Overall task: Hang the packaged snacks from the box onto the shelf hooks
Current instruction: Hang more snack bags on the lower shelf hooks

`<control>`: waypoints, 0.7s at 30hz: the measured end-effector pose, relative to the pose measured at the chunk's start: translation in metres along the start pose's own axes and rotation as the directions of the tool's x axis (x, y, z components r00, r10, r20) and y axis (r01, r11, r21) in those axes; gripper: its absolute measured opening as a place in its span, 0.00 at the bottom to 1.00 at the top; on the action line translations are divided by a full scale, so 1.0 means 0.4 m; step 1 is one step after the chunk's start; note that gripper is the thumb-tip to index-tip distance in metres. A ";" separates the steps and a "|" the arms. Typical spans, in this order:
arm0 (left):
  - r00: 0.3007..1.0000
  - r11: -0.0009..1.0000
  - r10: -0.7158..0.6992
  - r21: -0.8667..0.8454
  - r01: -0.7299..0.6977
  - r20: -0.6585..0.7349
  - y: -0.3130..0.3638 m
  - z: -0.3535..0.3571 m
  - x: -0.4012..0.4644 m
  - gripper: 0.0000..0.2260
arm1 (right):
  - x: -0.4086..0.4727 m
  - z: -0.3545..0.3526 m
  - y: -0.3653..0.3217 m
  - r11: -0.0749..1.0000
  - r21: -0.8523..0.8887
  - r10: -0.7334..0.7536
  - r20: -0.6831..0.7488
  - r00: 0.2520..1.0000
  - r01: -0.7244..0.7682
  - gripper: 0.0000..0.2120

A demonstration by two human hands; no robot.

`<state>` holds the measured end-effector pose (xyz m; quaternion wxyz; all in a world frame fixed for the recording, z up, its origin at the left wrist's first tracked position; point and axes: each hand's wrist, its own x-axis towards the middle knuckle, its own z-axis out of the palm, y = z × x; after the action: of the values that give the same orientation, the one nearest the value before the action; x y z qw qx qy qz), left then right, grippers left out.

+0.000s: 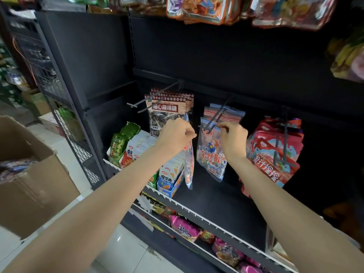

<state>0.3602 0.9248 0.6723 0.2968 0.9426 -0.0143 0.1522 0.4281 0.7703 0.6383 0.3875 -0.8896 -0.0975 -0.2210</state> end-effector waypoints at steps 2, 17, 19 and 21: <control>1.000 0.999 -0.015 -0.036 0.016 0.022 -0.002 0.003 0.009 0.09 | 0.025 0.004 0.008 0.999 -0.031 0.024 0.047 0.999 -0.023 0.18; 0.977 0.888 -0.193 -0.406 0.215 0.094 -0.029 0.023 0.001 0.11 | -0.102 -0.032 -0.038 0.984 0.174 -0.052 0.148 0.988 0.025 0.13; 0.946 0.806 -0.292 -0.495 0.324 0.144 -0.021 0.030 -0.002 0.15 | -0.125 -0.039 -0.058 0.960 0.280 -0.091 0.284 0.954 0.008 0.14; 0.924 0.770 -0.350 -0.515 0.378 0.154 -0.015 0.034 0.000 0.18 | -0.128 -0.050 -0.068 0.946 0.324 -0.150 0.470 0.870 -0.012 0.18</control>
<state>0.3648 0.9220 0.6582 0.5710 0.8101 0.1192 0.0586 0.3672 0.7740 0.6441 0.4797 -0.8383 -0.2586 0.0157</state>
